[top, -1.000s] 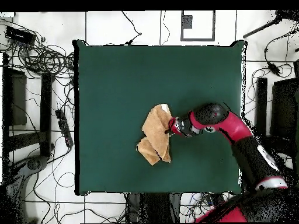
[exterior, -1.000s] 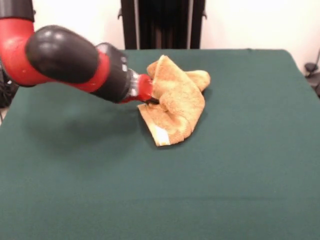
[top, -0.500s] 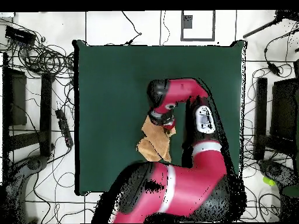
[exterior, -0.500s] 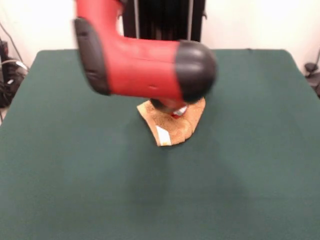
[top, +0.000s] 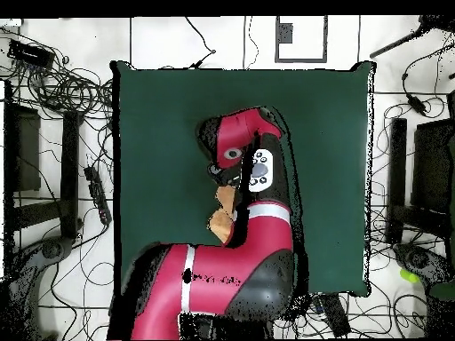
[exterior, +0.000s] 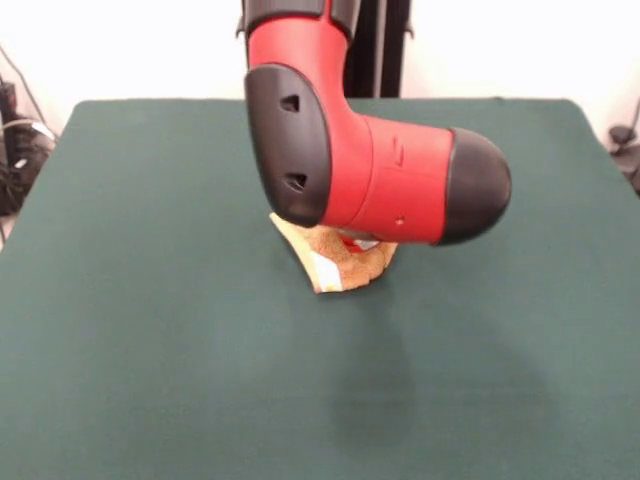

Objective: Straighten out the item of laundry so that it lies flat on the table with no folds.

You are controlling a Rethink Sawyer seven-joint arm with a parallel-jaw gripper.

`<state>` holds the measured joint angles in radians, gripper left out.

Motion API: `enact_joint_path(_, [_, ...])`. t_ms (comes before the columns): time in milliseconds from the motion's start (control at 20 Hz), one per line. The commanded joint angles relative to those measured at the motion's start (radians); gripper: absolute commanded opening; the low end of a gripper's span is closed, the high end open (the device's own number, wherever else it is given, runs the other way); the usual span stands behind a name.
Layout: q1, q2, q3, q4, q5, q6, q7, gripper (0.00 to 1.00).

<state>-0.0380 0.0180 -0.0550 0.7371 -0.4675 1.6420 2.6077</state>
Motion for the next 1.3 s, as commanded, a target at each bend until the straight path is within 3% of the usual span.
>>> enact_joint_path(50, [0.006, 0.231, -0.050, -0.117, -0.089, -0.166, 0.356, 0.00])
enact_joint_path(400, [0.048, 0.250, -0.053, -0.179, -0.008, 0.008, 0.434, 0.00])
enact_joint_path(650, [0.069, 0.282, -0.026, -0.261, 0.076, 0.130, 0.510, 0.00])
enact_joint_path(900, [0.076, 0.320, 0.002, -0.348, 0.108, 0.218, 0.569, 0.00])
enact_joint_path(1300, [0.091, 0.317, 0.112, -0.415, 0.179, 0.163, 0.594, 0.00])
